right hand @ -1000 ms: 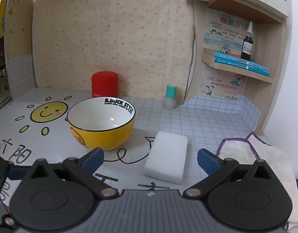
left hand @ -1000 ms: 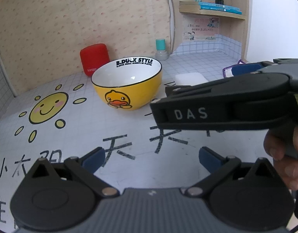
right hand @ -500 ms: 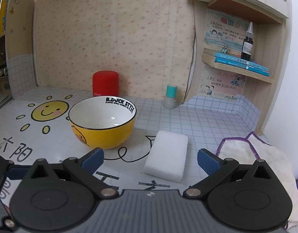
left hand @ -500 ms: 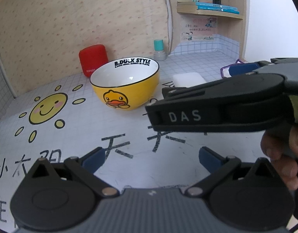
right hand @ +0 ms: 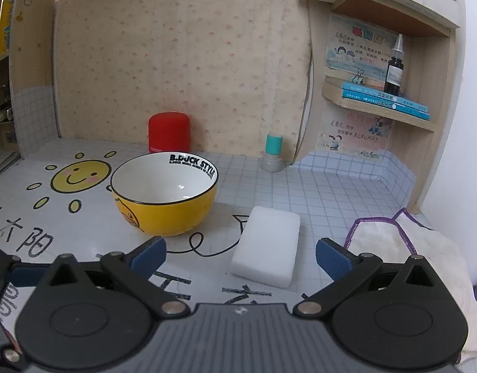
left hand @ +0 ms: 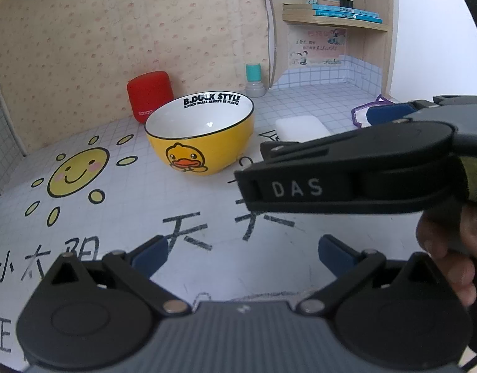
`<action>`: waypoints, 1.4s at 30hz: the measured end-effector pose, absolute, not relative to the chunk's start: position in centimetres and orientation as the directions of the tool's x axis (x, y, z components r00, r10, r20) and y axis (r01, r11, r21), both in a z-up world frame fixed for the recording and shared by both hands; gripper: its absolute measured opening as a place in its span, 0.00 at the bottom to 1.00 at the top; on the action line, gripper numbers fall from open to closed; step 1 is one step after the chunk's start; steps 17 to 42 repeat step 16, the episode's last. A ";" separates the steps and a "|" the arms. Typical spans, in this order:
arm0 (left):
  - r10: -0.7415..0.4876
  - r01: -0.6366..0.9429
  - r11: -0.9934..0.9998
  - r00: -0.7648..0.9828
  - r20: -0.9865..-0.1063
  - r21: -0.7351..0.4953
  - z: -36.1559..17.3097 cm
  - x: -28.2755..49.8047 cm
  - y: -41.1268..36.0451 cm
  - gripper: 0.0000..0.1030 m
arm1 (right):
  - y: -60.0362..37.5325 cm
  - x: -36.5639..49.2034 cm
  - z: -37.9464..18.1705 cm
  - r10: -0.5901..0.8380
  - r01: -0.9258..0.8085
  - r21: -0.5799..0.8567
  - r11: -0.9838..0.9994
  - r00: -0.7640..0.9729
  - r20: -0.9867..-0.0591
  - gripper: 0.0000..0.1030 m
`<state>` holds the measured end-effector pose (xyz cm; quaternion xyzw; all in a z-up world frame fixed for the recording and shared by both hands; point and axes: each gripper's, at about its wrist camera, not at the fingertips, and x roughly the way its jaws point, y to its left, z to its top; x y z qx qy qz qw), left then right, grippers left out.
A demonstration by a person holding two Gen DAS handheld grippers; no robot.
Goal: Clean bowl
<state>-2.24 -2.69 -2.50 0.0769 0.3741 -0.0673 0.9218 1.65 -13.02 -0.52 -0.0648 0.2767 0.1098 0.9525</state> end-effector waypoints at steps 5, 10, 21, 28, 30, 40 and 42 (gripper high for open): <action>-0.064 0.181 0.979 0.713 -0.698 0.096 -2.5 -2.3 -2.7 1.00 | -13.2 1.3 -0.4 0.172 -0.244 -0.062 0.968 0.822 -0.542 1.00; -0.057 0.174 0.980 0.717 -0.694 0.100 -2.5 -2.4 -2.7 1.00 | -13.2 1.5 -0.6 0.173 -0.246 -0.064 0.967 0.821 -0.545 1.00; -0.060 0.177 0.979 0.717 -0.694 0.098 -2.5 -2.6 -2.7 1.00 | -13.3 1.4 -0.5 0.174 -0.249 -0.066 0.966 0.819 -0.547 1.00; -0.060 0.177 0.979 0.717 -0.694 0.098 -2.5 -2.6 -2.7 1.00 | -13.3 1.4 -0.5 0.174 -0.249 -0.066 0.966 0.819 -0.547 1.00; -0.060 0.177 0.979 0.717 -0.694 0.098 -2.5 -2.6 -2.7 1.00 | -13.3 1.4 -0.5 0.174 -0.249 -0.066 0.966 0.819 -0.547 1.00; -0.060 0.177 0.979 0.717 -0.694 0.098 -2.5 -2.6 -2.7 1.00 | -13.3 1.4 -0.5 0.174 -0.249 -0.066 0.966 0.819 -0.547 1.00; -0.060 0.177 0.979 0.717 -0.694 0.098 -2.5 -2.6 -2.7 1.00 | -13.3 1.4 -0.5 0.174 -0.249 -0.066 0.966 0.819 -0.547 1.00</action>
